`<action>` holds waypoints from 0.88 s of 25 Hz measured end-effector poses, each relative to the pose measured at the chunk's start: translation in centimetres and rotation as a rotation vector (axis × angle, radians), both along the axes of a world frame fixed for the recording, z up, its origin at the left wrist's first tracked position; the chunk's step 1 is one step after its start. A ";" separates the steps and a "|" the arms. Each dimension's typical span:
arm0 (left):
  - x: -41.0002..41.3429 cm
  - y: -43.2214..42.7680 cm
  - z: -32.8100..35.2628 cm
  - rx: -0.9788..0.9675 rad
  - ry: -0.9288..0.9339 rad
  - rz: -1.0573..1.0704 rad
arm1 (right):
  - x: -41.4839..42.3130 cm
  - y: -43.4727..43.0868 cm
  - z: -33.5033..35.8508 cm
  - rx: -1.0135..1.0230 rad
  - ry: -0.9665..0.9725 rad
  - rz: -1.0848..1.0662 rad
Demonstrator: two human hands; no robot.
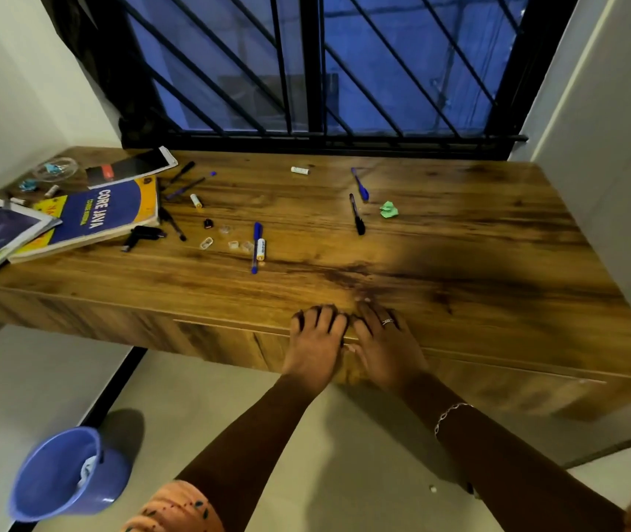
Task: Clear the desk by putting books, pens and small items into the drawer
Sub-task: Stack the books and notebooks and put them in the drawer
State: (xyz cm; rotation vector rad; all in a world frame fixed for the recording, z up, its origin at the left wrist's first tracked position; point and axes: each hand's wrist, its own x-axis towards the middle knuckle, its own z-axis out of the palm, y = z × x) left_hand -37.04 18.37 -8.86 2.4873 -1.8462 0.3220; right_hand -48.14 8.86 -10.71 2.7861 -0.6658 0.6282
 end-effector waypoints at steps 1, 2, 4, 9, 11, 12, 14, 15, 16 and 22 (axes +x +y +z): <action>0.0 0.2 0.2 0.018 0.011 -0.011 | 0.1 0.1 0.2 0.018 -0.003 -0.011; 0.2 0.2 0.1 0.015 0.009 -0.038 | 0.2 0.1 0.5 0.038 -0.020 -0.027; 0.8 0.3 0.9 0.040 0.034 -0.035 | 0.5 0.2 1.2 0.139 -0.033 -0.069; 3.1 0.1 2.8 0.151 0.207 -0.035 | 2.3 0.6 2.4 0.242 0.053 -0.120; 4.0 0.6 3.4 0.124 0.229 -0.012 | 3.4 0.6 3.1 0.225 0.031 -0.122; 4.5 1.0 3.5 0.120 0.232 -0.006 | 3.9 0.7 3.5 0.223 0.015 -0.121; 6.1 1.9 3.7 0.094 0.239 0.024 | 5.3 1.2 4.0 0.207 0.001 -0.110; 7.0 2.3 3.8 0.075 0.244 0.043 | 6.2 1.5 4.2 0.202 -0.009 -0.101; 7.9 2.7 3.9 0.056 0.252 0.059 | 7.1 1.9 4.5 0.229 -0.004 -0.095; 15.5 5.3 4.6 -0.016 0.296 0.091 | 15.4 4.1 5.5 0.399 0.009 -0.082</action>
